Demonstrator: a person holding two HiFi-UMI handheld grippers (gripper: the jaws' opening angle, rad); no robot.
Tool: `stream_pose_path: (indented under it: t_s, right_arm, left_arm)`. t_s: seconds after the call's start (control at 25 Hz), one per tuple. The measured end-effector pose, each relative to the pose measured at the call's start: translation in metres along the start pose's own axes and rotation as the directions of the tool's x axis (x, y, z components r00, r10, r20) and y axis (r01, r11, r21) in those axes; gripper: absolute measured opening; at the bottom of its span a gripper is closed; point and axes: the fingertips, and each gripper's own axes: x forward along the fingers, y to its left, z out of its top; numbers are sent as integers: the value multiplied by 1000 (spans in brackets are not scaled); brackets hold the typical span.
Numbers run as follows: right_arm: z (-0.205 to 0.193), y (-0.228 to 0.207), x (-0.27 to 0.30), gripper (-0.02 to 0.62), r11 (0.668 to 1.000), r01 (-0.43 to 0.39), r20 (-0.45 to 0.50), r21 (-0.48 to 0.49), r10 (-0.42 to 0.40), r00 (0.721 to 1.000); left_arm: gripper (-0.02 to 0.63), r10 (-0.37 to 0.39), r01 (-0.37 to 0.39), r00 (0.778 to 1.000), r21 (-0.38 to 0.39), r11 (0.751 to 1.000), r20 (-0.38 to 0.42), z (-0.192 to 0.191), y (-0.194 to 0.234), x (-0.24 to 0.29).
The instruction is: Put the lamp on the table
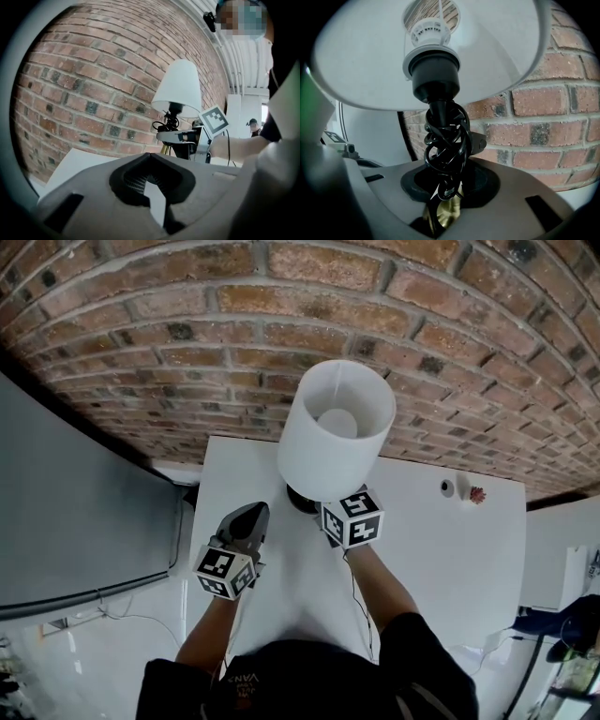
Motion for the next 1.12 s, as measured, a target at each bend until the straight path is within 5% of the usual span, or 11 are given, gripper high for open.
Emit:
stream_pose_path:
  t_s: [0.68, 1.12]
  right_arm:
    - [-16, -20, 17, 104, 999, 36, 41, -36, -34, 999]
    - [-25, -26, 15, 104, 999, 34, 40, -38, -33, 999]
  left_arm:
    - [5, 19, -15, 1000, 154, 988, -22, -1, 1, 25]
    - [5, 23, -15, 999, 152, 988, -48, -12, 0, 22]
